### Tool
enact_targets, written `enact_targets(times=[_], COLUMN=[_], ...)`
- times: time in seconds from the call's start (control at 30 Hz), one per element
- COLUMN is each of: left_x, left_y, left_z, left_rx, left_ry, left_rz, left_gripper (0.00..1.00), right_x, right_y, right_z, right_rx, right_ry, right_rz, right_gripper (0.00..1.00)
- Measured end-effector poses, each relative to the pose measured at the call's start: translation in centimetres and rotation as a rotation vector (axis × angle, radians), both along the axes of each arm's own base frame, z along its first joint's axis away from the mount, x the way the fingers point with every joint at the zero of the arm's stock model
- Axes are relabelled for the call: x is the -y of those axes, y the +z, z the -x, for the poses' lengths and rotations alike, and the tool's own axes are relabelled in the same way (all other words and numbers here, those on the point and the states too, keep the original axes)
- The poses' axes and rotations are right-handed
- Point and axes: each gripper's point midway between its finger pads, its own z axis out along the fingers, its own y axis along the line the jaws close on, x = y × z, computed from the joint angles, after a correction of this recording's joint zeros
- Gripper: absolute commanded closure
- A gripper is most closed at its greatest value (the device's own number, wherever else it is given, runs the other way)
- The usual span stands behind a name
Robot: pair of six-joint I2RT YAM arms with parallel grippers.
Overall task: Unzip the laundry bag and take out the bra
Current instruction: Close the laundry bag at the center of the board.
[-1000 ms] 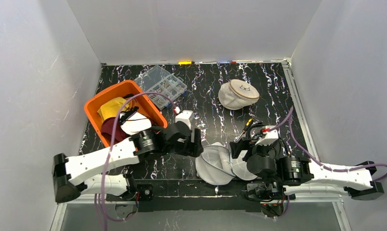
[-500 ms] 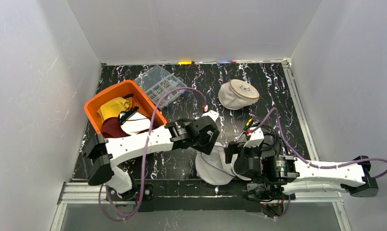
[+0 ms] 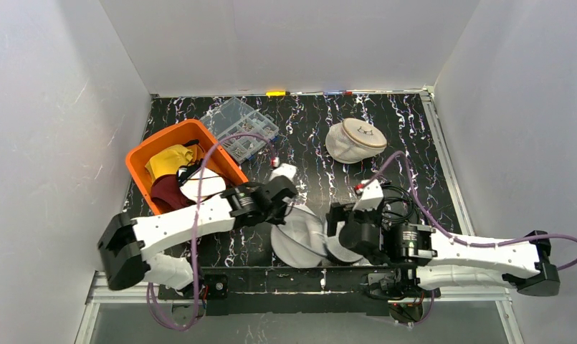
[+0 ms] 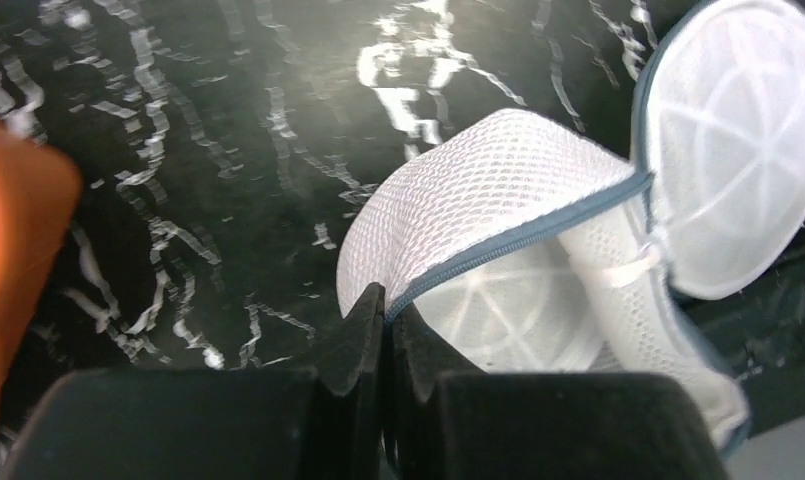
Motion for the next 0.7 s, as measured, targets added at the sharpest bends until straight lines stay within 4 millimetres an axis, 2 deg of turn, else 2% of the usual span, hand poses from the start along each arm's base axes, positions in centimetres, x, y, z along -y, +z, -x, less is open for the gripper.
enact_targets(times=[0.1, 0.13, 0.27, 0.37, 0.47, 0.6, 0.7], left_x=[-2.9, -4.1, -5.9, -6.6, -7.2, -7.4, -7.3], left_y=[0.5, 0.6, 0.5, -0.1, -1.0, -1.6, -1.7], left_z=[-1.0, -1.2, -1.1, -1.0, -0.7, -0.6, -0.6], left_rx=[0.050, 0.070, 0.104, 0.112, 0.107, 0.103, 0.106], left_ry=[0.111, 0.151, 0.215, 0.248, 0.269, 0.283, 0.284], left_rz=[0.043, 0.058, 0.089, 0.092, 0.086, 0.089, 0.098], left_gripper=[1.00, 1.00, 1.00, 1.00, 1.00, 1.00, 1.00], right_x=[-0.7, -0.9, 0.3, 0.8, 1.2, 2.0, 2.7], right_y=[0.3, 0.0, -1.1, -1.4, -3.2, -7.1, -9.7], right_z=[-2.0, -3.2, -6.9, -8.3, -7.7, -5.5, -4.3], right_rx=[-0.033, -0.068, -0.150, -0.193, -0.234, -0.308, -0.357], right_ry=[-0.041, -0.067, -0.149, -0.161, -0.140, -0.107, -0.110], right_rz=[0.016, 0.009, -0.022, -0.112, -0.162, -0.154, -0.131], right_gripper=[0.01, 0.01, 0.01, 0.01, 0.04, 0.20, 0.27])
